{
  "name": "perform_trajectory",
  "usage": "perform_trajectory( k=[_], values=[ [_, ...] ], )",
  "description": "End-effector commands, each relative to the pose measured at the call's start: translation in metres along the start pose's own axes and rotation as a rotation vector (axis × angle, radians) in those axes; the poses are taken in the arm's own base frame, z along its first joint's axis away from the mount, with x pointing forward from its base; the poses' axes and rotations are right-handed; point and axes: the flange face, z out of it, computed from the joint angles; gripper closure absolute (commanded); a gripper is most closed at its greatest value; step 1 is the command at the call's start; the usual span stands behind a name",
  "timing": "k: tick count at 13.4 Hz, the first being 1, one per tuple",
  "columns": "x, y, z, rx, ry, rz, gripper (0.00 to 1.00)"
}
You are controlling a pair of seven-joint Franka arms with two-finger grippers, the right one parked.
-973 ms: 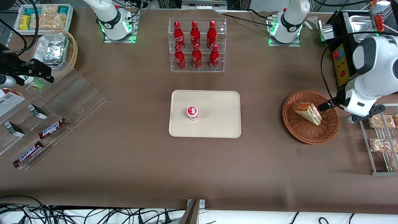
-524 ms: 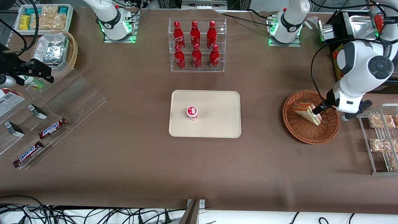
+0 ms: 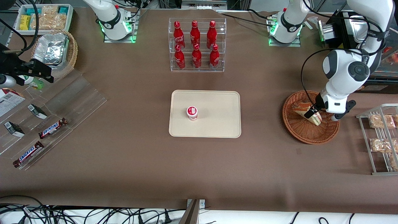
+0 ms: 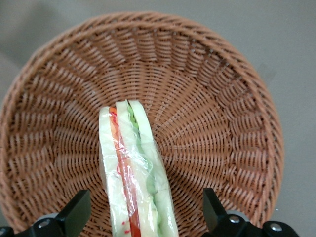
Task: Place sandwich from basket to tray
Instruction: 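Lower the open left gripper around the sandwich and close it, then lift the sandwich out of the basket with the left gripper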
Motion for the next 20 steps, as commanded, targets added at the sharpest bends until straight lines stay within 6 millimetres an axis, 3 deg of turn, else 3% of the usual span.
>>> perform_trajectory(
  k=[1, 3, 4, 5, 6, 7, 10, 12, 16, 20],
  values=[
    [-0.005, -0.003, 0.016, 0.001, 0.009, -0.007, 0.0],
    [-0.006, -0.004, 0.022, 0.006, 0.002, -0.008, 0.0],
    [-0.007, -0.004, 0.023, 0.007, 0.001, -0.005, 0.16],
    [-0.007, -0.004, 0.023, 0.008, 0.0, -0.006, 0.57],
    [-0.007, -0.004, 0.023, 0.008, 0.0, -0.006, 0.86],
    [-0.006, -0.004, 0.022, 0.008, 0.0, -0.003, 1.0],
    [-0.004, -0.004, 0.013, 0.004, 0.009, -0.001, 1.0],
    [-0.002, -0.002, -0.007, 0.021, -0.003, 0.019, 1.0],
    [0.011, 0.005, -0.065, 0.046, -0.01, 0.092, 1.0],
    [0.028, 0.045, -0.14, 0.108, -0.071, 0.138, 1.0]
  ],
)
